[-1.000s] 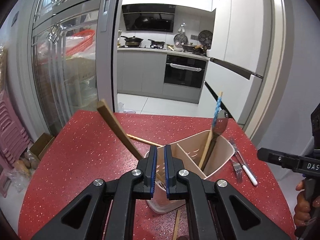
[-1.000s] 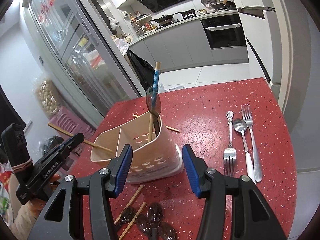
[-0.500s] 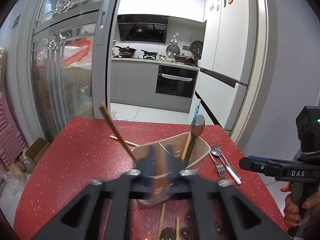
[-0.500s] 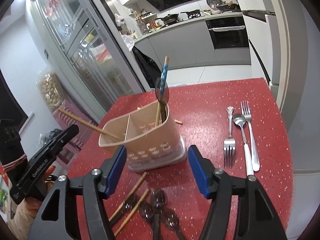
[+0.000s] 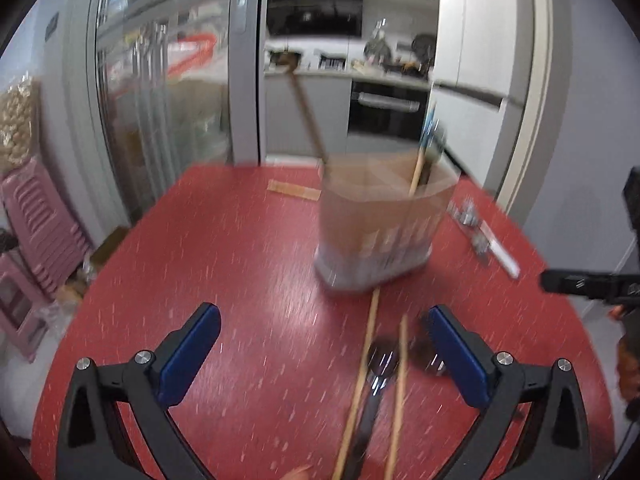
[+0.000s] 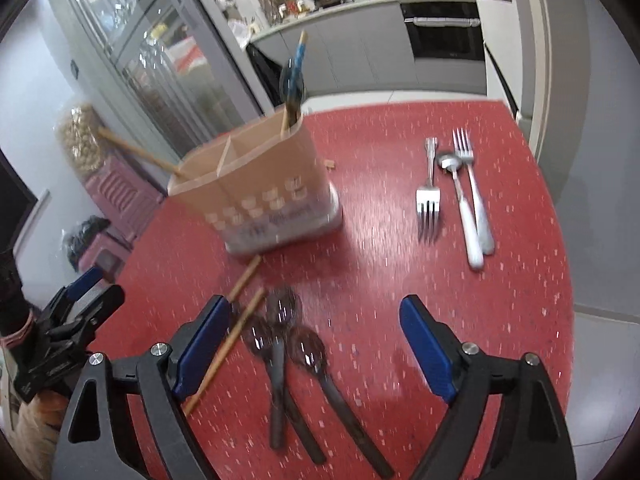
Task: Organize utensils
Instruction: 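Move both open tools back over the pile of dark spoons and chopsticks, then grasp a dark spoon by its handle with the right tool while the left tool grasps a wooden chopstick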
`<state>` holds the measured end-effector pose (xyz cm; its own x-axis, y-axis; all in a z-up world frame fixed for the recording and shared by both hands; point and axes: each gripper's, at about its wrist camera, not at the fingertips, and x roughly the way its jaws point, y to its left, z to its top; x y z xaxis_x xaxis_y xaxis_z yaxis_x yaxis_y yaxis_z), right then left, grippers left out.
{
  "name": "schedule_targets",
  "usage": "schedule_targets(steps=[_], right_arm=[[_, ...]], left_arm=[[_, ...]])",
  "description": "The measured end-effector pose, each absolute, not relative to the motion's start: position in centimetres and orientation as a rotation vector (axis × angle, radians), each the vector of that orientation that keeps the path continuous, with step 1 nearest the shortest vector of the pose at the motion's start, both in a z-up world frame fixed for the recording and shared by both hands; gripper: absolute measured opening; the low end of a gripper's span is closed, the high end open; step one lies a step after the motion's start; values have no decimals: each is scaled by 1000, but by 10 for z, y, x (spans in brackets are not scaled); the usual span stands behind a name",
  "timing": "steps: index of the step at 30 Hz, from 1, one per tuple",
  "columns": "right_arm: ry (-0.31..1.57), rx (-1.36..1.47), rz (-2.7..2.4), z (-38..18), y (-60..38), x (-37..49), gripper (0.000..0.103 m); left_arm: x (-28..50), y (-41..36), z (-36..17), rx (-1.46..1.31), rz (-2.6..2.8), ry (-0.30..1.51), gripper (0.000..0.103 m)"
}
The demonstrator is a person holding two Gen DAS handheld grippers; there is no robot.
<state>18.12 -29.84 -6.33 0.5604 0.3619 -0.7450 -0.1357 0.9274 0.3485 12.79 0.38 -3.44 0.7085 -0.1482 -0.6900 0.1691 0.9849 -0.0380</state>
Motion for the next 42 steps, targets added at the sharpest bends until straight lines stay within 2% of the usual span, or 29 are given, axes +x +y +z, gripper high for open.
schedule_targets(steps=[8,19,29,42], right_arm=[[1062,122,259,-101,-286,164,89],[1156,-14,237,-124,-273,167,87],[1220,-120,264,-139,-255,169,66],[1250,-217,298,-133,-220,183,54]], left_arm=[[143,4,-114,71,-160,947,103],[171,-25,-158,161,-200,1007,103],[188,-39,-177,188,-211,1044,103],[211,-70,-165,241,-259,1055,103]])
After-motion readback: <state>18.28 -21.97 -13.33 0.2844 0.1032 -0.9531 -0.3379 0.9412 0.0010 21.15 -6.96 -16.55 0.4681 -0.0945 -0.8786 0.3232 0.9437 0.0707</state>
